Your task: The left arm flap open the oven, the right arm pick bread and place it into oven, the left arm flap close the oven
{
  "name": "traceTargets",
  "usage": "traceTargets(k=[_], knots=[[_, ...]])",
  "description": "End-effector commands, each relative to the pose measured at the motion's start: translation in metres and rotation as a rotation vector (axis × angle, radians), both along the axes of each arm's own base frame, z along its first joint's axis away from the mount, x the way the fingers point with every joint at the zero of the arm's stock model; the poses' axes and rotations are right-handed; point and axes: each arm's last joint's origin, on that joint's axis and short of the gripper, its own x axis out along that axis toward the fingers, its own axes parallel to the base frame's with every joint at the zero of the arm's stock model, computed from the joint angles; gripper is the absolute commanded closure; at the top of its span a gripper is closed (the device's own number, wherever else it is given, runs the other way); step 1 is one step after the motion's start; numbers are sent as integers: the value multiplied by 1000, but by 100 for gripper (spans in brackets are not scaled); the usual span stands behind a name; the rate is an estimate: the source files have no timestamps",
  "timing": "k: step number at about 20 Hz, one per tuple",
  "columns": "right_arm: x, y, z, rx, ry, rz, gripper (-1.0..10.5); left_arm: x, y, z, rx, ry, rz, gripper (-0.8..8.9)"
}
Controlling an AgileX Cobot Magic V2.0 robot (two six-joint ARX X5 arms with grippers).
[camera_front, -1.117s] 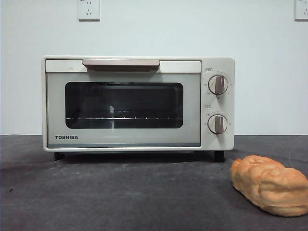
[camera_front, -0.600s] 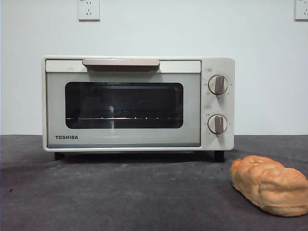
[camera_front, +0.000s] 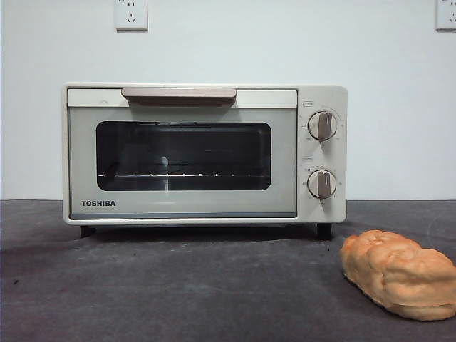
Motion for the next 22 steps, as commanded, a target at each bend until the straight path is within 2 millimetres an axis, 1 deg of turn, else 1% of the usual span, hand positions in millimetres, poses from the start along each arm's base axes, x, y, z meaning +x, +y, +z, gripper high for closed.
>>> traceTargets(k=[1, 6, 10, 14, 16, 22], knots=[[7, 7, -15, 11, 78, -6, 556, 0, 0, 7, 3, -36, -13, 798], [20, 28, -60, 27, 147, -10, 555, 0, 0, 7, 3, -36, -13, 798], [25, 48, -92, -36, 158, -45, 554, 0, 0, 7, 3, -36, -13, 798], [35, 68, -111, -149, 129, -96, 552, 0, 0, 7, 3, -35, -13, 798], [42, 76, -118, -167, 124, -105, 544, 0, 0, 7, 3, -36, -13, 798], [60, 89, -142, -225, 145, -136, 544, 0, 0, 7, 3, -35, -13, 798]])
